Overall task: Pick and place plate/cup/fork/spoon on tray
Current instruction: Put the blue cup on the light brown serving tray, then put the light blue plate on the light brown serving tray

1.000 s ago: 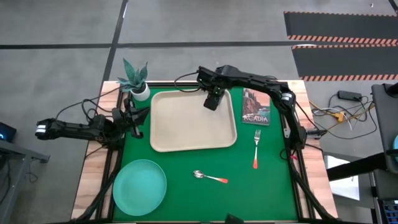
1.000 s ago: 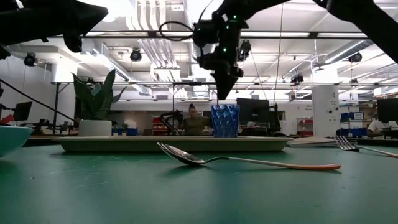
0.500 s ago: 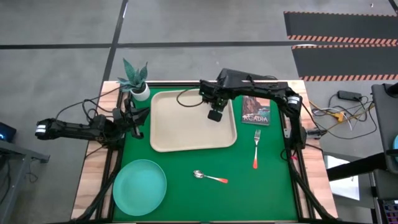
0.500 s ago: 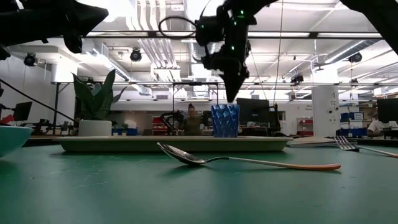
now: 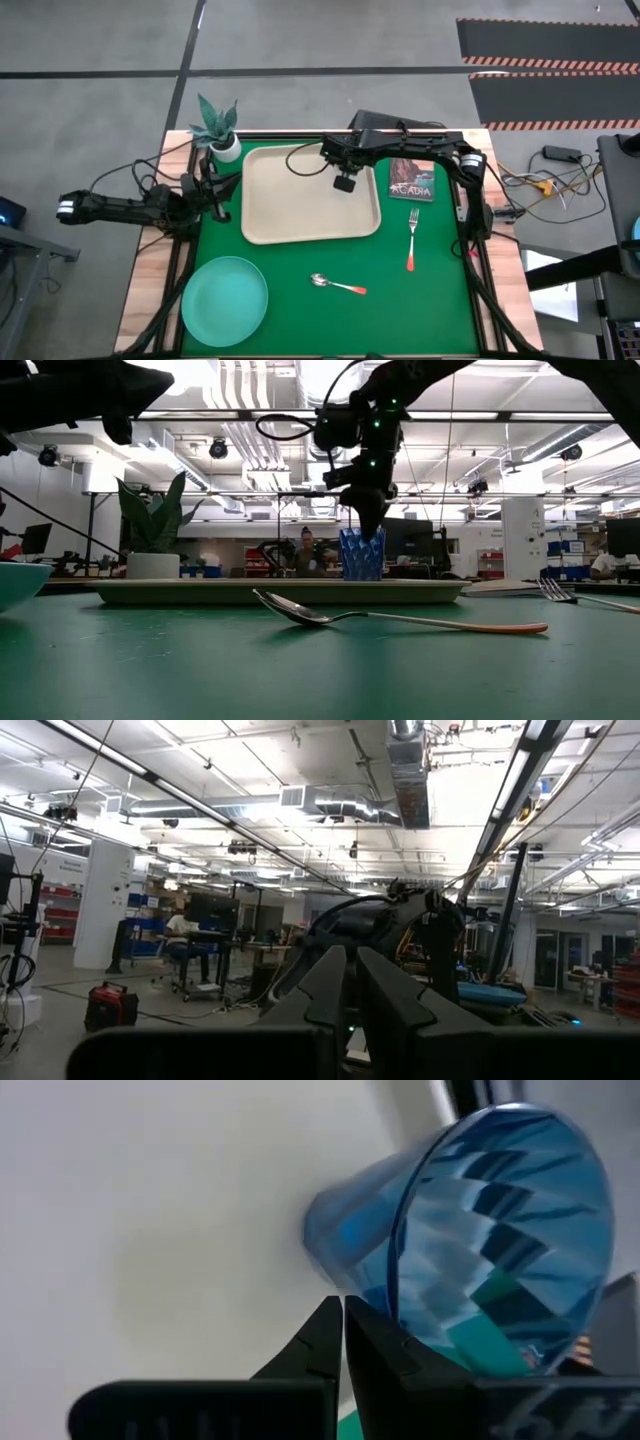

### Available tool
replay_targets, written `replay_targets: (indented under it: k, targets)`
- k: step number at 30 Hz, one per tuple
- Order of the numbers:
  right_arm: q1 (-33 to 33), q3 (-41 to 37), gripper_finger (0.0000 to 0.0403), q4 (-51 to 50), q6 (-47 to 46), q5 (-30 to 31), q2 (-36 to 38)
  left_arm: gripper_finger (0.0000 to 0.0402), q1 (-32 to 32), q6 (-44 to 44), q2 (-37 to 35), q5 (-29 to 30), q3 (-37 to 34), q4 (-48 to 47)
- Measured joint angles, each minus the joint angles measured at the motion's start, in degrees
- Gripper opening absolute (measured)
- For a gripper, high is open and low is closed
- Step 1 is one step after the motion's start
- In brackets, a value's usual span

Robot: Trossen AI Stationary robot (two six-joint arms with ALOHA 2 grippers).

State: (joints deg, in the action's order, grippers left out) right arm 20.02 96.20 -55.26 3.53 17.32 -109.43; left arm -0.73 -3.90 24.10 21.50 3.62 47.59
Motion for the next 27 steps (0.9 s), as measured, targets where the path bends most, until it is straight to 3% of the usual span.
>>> replay_targets:
  k: [9,16,22,27]
  targets:
    - [0.7,0.0,0.0009,1.8,1.1,0.7,0.2,0.0013,0.0,0.0,-0.2,0.0,0.0,0.0]
    - [-3.9,-0.9,0.0009,3.4,0.6,-2.1,3.8,0.0013,0.0,0.5,0.1,0.0,-0.1,0.0]
    - [-8.9,-10.6,0.0009,17.2,0.9,-10.9,11.2,0.0013,-0.2,3.6,3.3,-1.7,0.4,-0.6]
    - [-13.3,-23.5,0.0009,33.5,1.7,-11.8,18.9,0.0013,-0.2,5.4,7.9,-1.8,2.0,-0.1]
